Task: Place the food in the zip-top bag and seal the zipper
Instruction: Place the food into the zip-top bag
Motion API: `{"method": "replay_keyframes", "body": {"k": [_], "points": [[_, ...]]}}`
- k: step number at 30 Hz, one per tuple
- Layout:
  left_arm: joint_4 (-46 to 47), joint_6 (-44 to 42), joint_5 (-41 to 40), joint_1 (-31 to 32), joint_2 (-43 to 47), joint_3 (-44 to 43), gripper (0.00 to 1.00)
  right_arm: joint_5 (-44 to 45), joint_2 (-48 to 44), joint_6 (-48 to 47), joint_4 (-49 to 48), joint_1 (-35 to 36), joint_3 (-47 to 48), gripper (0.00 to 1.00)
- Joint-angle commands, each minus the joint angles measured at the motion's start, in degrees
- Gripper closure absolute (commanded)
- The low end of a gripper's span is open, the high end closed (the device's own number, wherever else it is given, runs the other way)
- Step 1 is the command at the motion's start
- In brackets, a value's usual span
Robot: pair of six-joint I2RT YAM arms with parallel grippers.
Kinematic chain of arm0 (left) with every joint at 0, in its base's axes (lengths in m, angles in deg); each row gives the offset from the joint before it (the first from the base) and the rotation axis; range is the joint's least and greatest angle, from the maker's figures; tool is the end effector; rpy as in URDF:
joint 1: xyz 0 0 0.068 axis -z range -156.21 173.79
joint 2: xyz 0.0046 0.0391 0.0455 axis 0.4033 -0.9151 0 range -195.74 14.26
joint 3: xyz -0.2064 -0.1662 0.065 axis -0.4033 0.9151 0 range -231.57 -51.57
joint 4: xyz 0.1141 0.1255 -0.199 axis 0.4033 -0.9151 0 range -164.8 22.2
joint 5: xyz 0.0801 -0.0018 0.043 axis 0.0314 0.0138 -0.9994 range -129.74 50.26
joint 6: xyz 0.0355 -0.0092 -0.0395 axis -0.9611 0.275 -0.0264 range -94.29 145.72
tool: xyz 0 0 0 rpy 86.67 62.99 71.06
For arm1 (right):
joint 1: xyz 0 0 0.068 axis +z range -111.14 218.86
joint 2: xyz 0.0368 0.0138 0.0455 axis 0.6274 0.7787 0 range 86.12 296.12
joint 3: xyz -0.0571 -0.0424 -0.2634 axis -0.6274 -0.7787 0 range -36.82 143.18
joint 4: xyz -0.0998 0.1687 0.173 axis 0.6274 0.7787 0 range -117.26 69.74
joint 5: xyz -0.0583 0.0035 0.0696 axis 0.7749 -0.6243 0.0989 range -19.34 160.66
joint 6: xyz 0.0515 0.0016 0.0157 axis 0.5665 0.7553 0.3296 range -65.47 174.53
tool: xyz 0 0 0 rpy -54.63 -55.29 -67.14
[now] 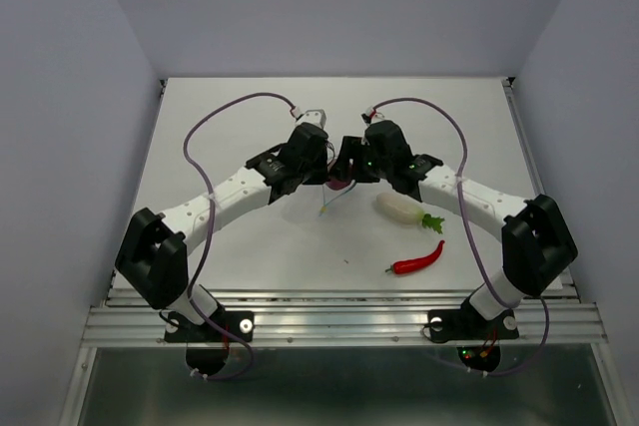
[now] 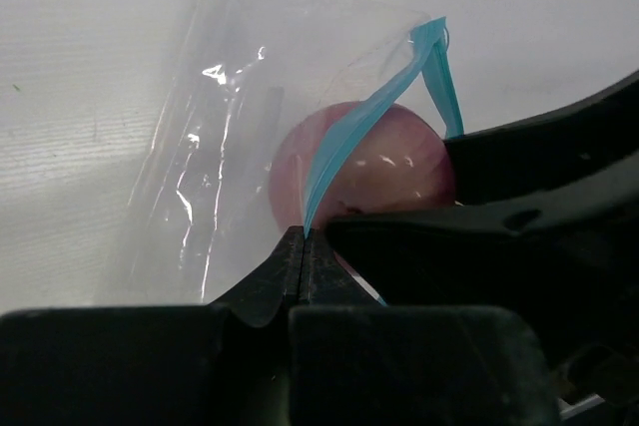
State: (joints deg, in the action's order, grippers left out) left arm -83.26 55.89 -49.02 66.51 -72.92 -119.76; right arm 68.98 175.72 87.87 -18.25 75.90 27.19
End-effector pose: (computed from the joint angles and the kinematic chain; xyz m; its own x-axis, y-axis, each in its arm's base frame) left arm 0.2596 -0.2320 0.2924 -0.6467 -0.0780 -0.7587 0.2855 0.8977 -0.3356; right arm 0.2829 0.2147 0.2636 -0.7203 0.1447 -0.6784 -0.2699 0.8424 0.4663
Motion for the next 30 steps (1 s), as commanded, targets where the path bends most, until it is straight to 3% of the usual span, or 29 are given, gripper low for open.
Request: {"method": "replay_keyframes", "body": {"k": [1, 13, 16, 18, 24, 30], "points": [[2.63, -1.69, 2.85, 0.43, 3.94, 1.38, 1.0, 3.32, 1.98, 1.28, -1.02, 1.19, 3.66, 0.64], [4.29, -1.17, 4.88, 0.79, 4.29, 2.7, 1.0, 14.06, 4.7, 7.0, -3.21, 1.2, 8.85, 0.49], [5.18, -0.82, 4.8, 0.79, 4.38, 2.71, 1.0, 12.93, 4.97, 6.56, -3.65, 1.2, 9.12, 0.45], [5.97, -0.29, 4.36, 0.79, 4.56, 2.88, 1.0, 11.0, 5.23, 5.95, -3.65, 1.2, 8.85, 0.31], [7.46, 1.03, 3.56, 0.79, 4.65, 2.79, 1.0, 7.21, 5.23, 3.93, -3.13, 1.2, 8.5, 0.15], [7.55, 1.64, 2.25, 0.79, 3.68, 2.18, 1.0, 3.78, 3.13, 2.08, -2.6, 1.2, 8.15, 0.13]]}}
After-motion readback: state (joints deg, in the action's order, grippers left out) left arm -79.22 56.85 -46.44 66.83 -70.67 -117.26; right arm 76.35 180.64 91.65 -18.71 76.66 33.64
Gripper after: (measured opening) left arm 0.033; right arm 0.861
